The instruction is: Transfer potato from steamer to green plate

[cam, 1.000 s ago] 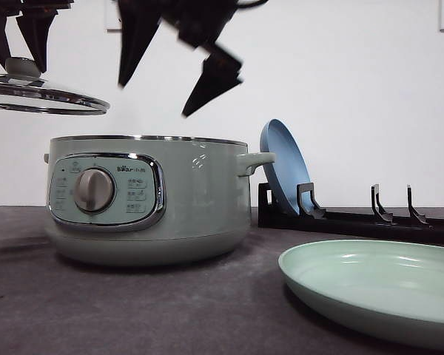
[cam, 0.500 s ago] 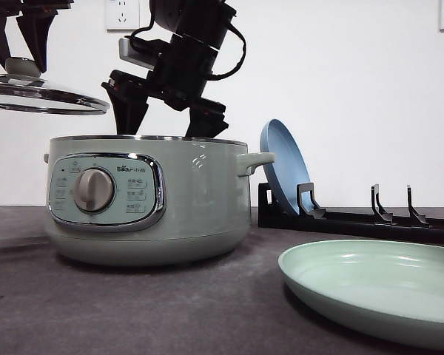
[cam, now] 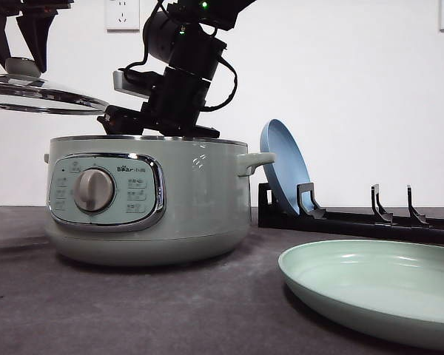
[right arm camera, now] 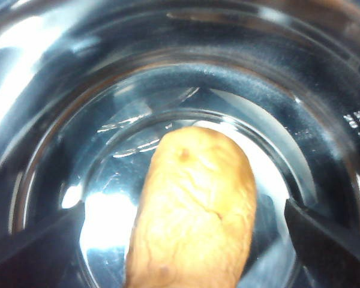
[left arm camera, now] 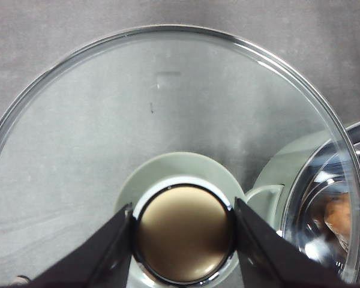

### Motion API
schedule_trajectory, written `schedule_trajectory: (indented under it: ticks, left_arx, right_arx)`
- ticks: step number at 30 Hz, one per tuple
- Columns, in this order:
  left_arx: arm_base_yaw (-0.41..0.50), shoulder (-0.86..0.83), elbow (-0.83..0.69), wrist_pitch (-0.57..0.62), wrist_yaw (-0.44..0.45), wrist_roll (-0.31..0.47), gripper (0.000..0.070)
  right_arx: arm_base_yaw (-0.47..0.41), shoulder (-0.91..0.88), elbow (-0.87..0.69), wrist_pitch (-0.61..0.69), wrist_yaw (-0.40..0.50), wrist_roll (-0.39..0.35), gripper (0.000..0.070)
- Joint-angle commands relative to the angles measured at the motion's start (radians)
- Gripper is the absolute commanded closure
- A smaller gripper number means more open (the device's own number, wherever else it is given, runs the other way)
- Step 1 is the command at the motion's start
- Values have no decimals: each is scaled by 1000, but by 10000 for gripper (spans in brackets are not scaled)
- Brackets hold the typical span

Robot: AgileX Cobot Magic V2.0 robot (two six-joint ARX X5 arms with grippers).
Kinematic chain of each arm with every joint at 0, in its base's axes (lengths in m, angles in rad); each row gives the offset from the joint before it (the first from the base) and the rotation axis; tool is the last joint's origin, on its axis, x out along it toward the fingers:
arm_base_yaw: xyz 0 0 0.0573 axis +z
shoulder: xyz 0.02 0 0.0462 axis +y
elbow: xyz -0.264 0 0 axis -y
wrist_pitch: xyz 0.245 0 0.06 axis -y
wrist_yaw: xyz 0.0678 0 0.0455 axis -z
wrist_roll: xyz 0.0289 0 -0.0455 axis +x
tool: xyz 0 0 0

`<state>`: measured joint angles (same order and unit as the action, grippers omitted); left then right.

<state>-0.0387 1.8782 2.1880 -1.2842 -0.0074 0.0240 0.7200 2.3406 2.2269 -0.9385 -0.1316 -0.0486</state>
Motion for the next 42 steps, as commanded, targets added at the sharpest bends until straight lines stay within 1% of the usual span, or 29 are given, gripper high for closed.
schedule_trajectory:
  ticks: [1, 3, 4, 9, 12, 13, 15, 17, 20, 24, 26, 30, 36, 39, 42]
  left_arx:
    - [0, -10, 45, 28, 1, -6, 700]
    - [0, -10, 45, 27, 2, -6, 700]
    - [0, -10, 45, 28, 3, -6, 700]
    - [0, -10, 45, 29, 4, -6, 700]
    - [0, -10, 45, 29, 4, -6, 700]
    - [0, -10, 45, 29, 4, -6, 700]
    - [0, -10, 45, 28, 4, -7, 700]
    - [0, -10, 45, 28, 4, -7, 700]
    - [0, -10, 45, 28, 4, -7, 700]
    - [0, -10, 45, 28, 4, -7, 700]
    - [0, -10, 45, 28, 5, -7, 700]
    - [0, -10, 45, 28, 4, -7, 700]
    - [0, -9, 45, 28, 4, -7, 700]
    - [0, -9, 45, 28, 4, -7, 700]
    - [0, -9, 45, 27, 5, -6, 700]
  right_arx:
    - [12, 44, 27, 2, -6, -4, 179]
    - [13, 46, 27, -2, -11, 4, 287]
    - [13, 48, 27, -7, -12, 10, 318]
    - [11, 55, 26, -35, -24, 23, 396]
    - [11, 54, 27, -18, -23, 34, 494]
    - [11, 52, 33, -17, -23, 41, 509]
    - [6, 50, 61, -37, -23, 48, 517]
    - [0, 50, 117, -90, -24, 46, 517]
    - [-3, 50, 231, -184, -23, 41, 517]
    - [-11, 31, 385, -346, -21, 42, 517]
    - [-14, 3, 417, -406, -20, 42, 517]
    - [-15, -81, 419, -475, 11, 42, 517]
    - [-14, -253, 385, -480, 52, 49, 517]
    - [-14, -366, 317, -480, 88, 52, 517]
    - [-14, -483, 209, -480, 113, 52, 517]
